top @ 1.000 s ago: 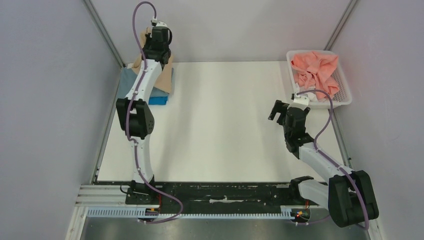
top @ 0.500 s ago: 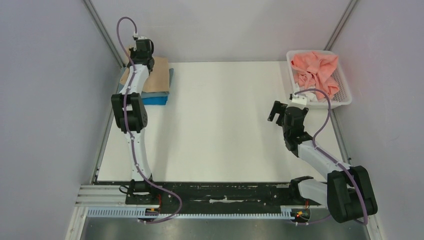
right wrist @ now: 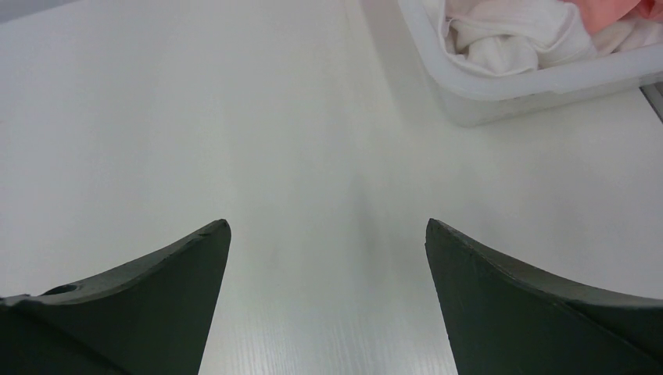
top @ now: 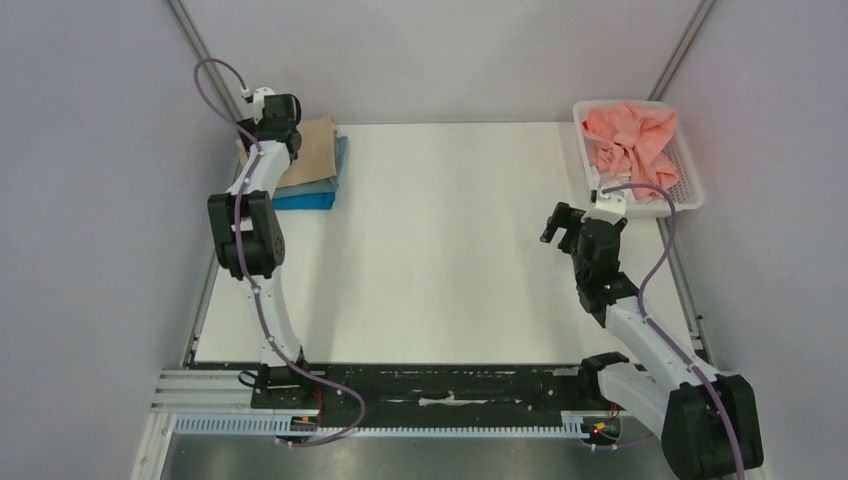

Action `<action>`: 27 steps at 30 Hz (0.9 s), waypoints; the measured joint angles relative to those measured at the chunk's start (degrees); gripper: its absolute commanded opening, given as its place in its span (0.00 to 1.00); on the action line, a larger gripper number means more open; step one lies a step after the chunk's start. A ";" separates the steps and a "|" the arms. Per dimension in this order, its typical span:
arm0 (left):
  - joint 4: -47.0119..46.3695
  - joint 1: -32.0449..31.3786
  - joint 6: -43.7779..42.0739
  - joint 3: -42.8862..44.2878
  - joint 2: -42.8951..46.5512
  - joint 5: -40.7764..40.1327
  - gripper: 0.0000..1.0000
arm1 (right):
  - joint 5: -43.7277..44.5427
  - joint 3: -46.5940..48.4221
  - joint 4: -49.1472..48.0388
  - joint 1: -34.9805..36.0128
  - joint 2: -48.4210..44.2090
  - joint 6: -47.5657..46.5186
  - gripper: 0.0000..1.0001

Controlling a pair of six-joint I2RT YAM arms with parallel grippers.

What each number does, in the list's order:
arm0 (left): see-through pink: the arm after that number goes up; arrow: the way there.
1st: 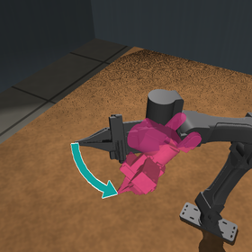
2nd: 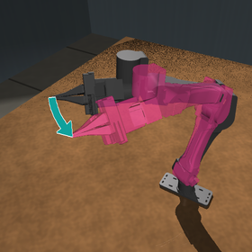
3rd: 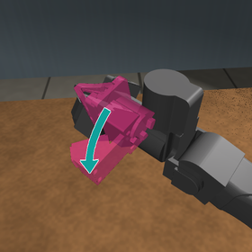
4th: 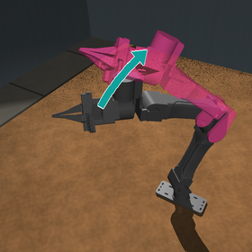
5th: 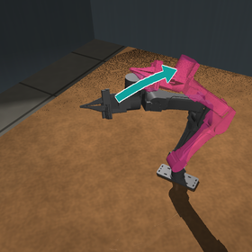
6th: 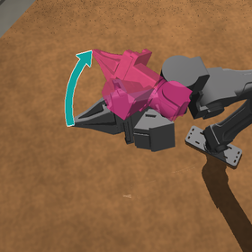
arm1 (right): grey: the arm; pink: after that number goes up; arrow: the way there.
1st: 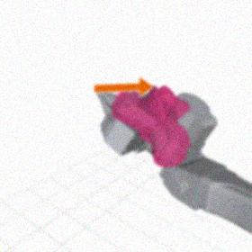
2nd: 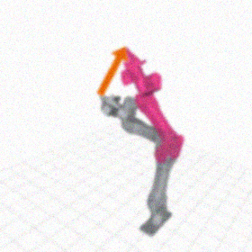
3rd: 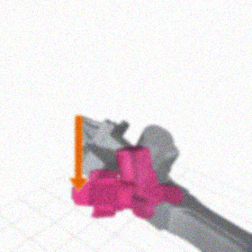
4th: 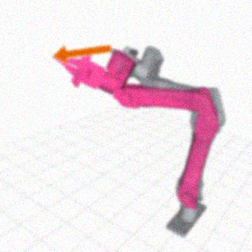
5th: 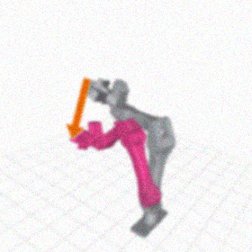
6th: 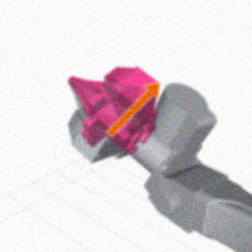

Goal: Fold and stack the t-shirts
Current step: Reset both arms

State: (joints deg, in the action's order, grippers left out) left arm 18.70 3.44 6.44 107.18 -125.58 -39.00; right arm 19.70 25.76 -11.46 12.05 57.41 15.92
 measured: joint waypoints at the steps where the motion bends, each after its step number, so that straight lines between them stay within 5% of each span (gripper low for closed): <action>1: 0.15 -0.09 2.14 -1.66 1.66 1.25 0.82 | -0.17 -0.46 0.04 -0.02 -1.62 0.00 0.98; 9: -3.56 -3.82 16.98 -21.94 24.02 13.77 0.83 | -0.74 -6.84 2.51 0.00 -13.75 0.48 0.98; 16: -11.76 -17.68 18.40 -48.81 47.12 28.98 0.83 | -3.10 -13.18 4.74 -0.02 -20.79 2.40 0.98; 21: -12.35 -27.76 19.37 -68.83 66.14 33.62 0.84 | -3.39 -14.16 6.45 0.00 -21.44 2.64 0.98; 27: -7.23 -28.79 23.47 -82.42 85.09 31.50 0.84 | -3.37 -14.23 6.62 -0.02 -21.84 2.73 0.98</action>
State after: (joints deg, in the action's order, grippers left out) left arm 11.46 -25.34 29.91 24.75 -40.49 -7.51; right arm 16.34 11.53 -4.84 12.03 35.57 18.65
